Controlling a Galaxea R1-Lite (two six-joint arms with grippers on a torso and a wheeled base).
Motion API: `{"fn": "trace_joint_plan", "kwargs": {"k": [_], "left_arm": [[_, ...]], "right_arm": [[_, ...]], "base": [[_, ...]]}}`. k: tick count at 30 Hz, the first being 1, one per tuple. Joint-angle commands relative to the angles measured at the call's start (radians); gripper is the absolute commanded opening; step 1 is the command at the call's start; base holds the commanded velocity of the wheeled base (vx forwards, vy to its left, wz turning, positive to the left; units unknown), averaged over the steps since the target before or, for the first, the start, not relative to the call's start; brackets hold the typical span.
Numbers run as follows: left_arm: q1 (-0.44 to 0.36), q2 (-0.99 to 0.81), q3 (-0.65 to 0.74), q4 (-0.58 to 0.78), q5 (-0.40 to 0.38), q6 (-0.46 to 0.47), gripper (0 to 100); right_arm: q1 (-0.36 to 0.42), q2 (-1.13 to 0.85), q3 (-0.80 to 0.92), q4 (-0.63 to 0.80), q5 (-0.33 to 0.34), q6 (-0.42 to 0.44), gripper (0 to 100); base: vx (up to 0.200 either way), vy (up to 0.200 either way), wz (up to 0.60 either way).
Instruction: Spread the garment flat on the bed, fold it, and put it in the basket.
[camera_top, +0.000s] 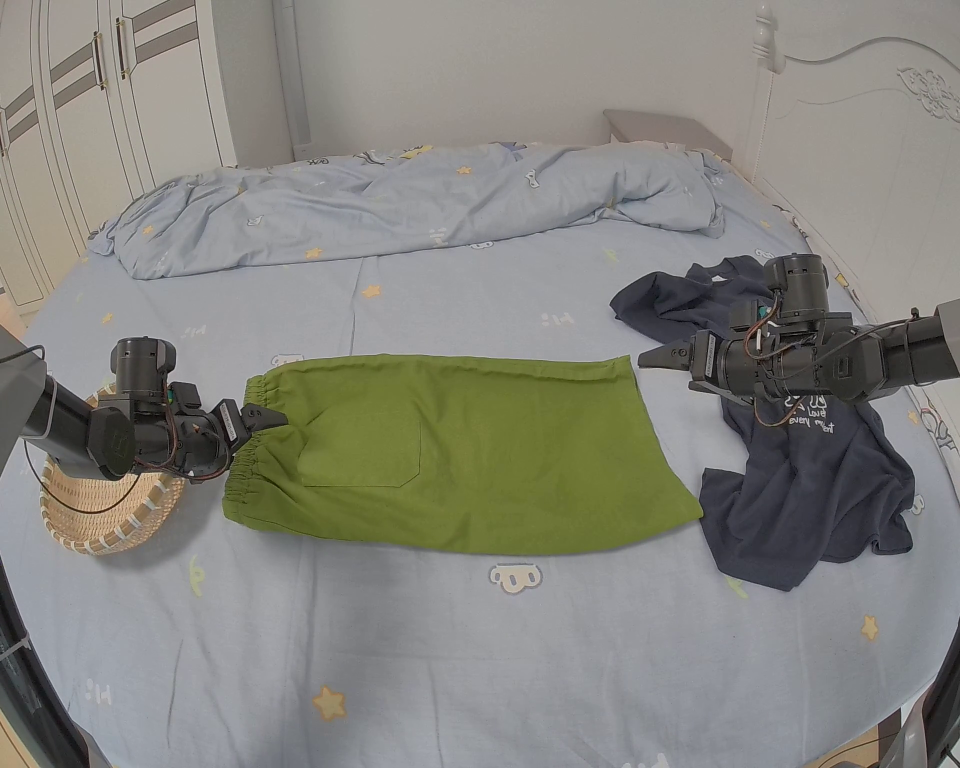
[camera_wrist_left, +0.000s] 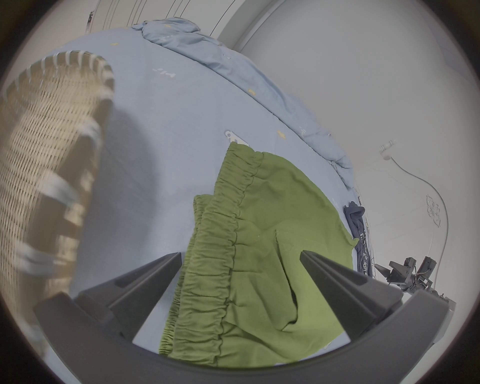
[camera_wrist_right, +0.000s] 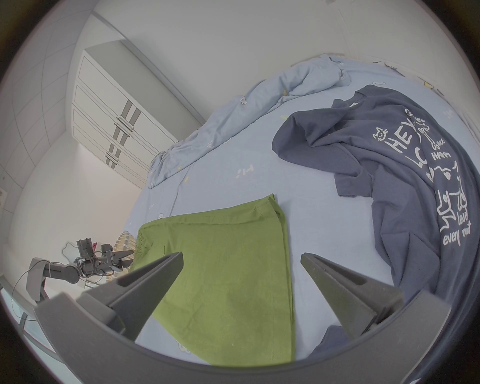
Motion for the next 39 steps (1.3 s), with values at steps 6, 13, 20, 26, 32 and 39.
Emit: {"fn": "trace_joint_plan", "kwargs": {"k": [6,13,20,26,32,39], "left_arm": [[0.010,0.049,-0.023,0.000,0.007,0.002,100],[0.004,0.074,-0.028,-0.002,0.004,-0.006,100],[0.010,0.121,-0.040,-0.002,-0.045,-0.031,100],[0.019,0.100,-0.037,-0.002,-0.130,-0.067,100],[0.016,0.084,-0.033,-0.002,-0.128,-0.061,0],[0.016,0.066,-0.030,-0.002,-0.122,-0.055,0]], "right_arm": [[0.015,0.007,0.003,-0.001,-0.001,0.000,100],[0.015,0.013,0.003,-0.001,-0.001,0.000,100],[0.014,0.015,0.003,-0.001,-0.001,0.000,100],[0.011,0.019,0.003,-0.001,-0.001,0.000,100],[0.009,0.021,0.003,-0.001,-0.001,0.000,100],[0.008,0.019,0.003,-0.001,-0.001,0.000,100]], "base": [[0.000,0.000,0.00],[0.000,0.000,0.00],[0.000,0.000,0.00],[0.000,0.000,0.00],[0.000,0.000,0.00],[0.000,0.000,0.00]]}}
